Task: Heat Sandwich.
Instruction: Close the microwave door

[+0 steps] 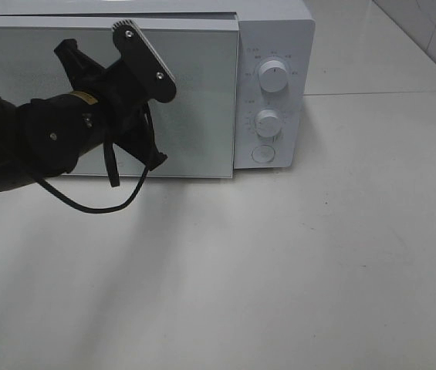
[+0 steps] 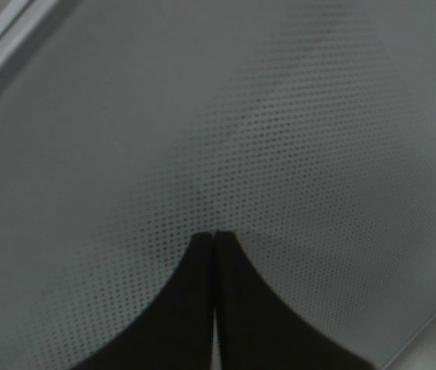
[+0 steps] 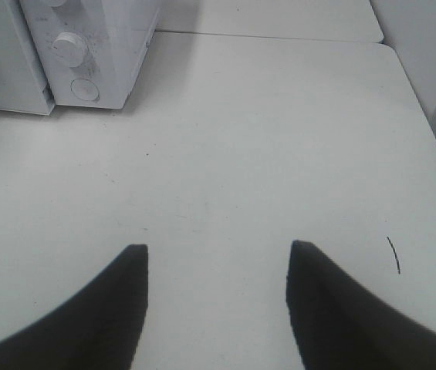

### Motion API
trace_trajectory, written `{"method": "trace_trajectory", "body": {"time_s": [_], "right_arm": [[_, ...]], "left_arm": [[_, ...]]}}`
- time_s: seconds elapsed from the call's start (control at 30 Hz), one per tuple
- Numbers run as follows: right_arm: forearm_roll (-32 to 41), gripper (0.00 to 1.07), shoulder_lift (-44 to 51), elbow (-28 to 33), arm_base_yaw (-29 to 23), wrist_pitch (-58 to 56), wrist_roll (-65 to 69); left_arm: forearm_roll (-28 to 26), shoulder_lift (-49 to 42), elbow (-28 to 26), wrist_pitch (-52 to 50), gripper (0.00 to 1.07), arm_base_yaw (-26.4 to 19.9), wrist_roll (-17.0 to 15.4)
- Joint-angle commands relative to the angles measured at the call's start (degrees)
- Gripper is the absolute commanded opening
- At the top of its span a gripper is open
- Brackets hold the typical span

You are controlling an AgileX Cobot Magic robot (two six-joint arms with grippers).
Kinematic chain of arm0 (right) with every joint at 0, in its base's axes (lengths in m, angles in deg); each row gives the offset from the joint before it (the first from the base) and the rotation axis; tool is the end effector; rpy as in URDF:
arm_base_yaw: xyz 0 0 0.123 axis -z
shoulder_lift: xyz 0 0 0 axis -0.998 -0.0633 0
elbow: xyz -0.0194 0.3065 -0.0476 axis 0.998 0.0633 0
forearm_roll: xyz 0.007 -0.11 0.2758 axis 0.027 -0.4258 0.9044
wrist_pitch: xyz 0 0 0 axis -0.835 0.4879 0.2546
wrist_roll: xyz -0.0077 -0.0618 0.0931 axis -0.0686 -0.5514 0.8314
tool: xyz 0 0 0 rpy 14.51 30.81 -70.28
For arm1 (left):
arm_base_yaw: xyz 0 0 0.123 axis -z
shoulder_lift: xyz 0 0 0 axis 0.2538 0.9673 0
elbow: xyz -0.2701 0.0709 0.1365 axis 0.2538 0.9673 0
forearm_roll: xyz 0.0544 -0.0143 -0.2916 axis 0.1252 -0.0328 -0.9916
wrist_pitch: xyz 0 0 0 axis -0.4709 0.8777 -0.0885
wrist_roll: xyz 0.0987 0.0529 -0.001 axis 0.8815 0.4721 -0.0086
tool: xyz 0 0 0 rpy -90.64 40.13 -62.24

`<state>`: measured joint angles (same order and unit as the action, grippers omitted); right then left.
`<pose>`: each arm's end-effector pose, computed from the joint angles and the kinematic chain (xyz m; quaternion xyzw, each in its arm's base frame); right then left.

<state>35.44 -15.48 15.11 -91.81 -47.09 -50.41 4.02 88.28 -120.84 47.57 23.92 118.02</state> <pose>0.0297 0.0009 0.2968 -0.0419 0.8323 0.0142 0.5525 0.3621 -0.2354 0.1549 0.4254 0.6919 0.1637 0.5599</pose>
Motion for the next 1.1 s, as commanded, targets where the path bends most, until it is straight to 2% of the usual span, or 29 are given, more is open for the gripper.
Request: {"method": "trace_trajectory", "body": {"time_s": [0.03, 0.07, 0.1, 0.17, 0.2, 0.23, 0.27, 0.33, 0.37, 0.4, 0.43, 0.53, 0.7, 1.1], "right_arm": [[-0.2, 0.54, 1.3, 0.1, 0.3, -0.1, 0.3], [-0.2, 0.54, 1.3, 0.1, 0.3, -0.1, 0.3], [-0.2, 0.54, 1.3, 0.1, 0.3, -0.1, 0.3], [-0.2, 0.54, 1.3, 0.1, 0.3, -0.1, 0.3], [-0.2, 0.54, 1.3, 0.1, 0.3, -0.1, 0.3], [-0.2, 0.54, 1.3, 0.1, 0.3, -0.1, 0.3], [-0.2, 0.54, 1.3, 0.1, 0.3, -0.1, 0.3], [-0.2, 0.54, 1.3, 0.1, 0.3, -0.1, 0.3], [-0.2, 0.54, 1.3, 0.1, 0.3, -0.1, 0.3], [-0.2, 0.54, 1.3, 0.1, 0.3, -0.1, 0.3], [-0.2, 0.54, 1.3, 0.1, 0.3, -0.1, 0.3], [-0.2, 0.54, 1.3, 0.1, 0.3, -0.1, 0.3], [-0.2, 0.54, 1.3, 0.1, 0.3, -0.1, 0.3], [-0.2, 0.54, 1.3, 0.1, 0.3, -0.1, 0.3]], "left_arm": [[-1.8, 1.5, -2.6, -2.2, 0.0, 0.7, 10.1], [-1.9, 1.8, -2.9, -2.1, 0.0, 0.7, 11.9], [-1.9, 1.8, -2.9, -2.1, 0.0, 0.7, 11.9], [-3.1, 2.6, -3.8, -2.2, 0.0, 0.7, 15.8], [-5.6, 3.3, -4.8, -2.5, 0.0, 0.7, 19.8], [-6.6, 3.6, -5.4, -2.8, 0.0, 0.7, 21.5], [-6.6, 3.6, -5.4, -2.8, 0.0, 0.7, 21.5], [-9.6, 4.6, -6.5, -4.1, 0.0, 0.7, 26.9], [-10.3, 5.0, -6.9, -4.6, 0.0, 0.7, 28.6], [-10.8, 5.5, -7.2, -5.3, 0.0, 0.7, 30.2], [-10.8, 5.5, -7.2, -5.3, 0.0, 0.7, 30.2], [-11.1, 6.9, -8.0, -8.7, 0.0, 0.7, 34.8], [-11.5, 8.2, -9.2, -12.9, 0.0, 0.7, 37.8], [-11.9, 9.1, -10.0, -14.7, 0.0, 0.7, 38.0]]}}
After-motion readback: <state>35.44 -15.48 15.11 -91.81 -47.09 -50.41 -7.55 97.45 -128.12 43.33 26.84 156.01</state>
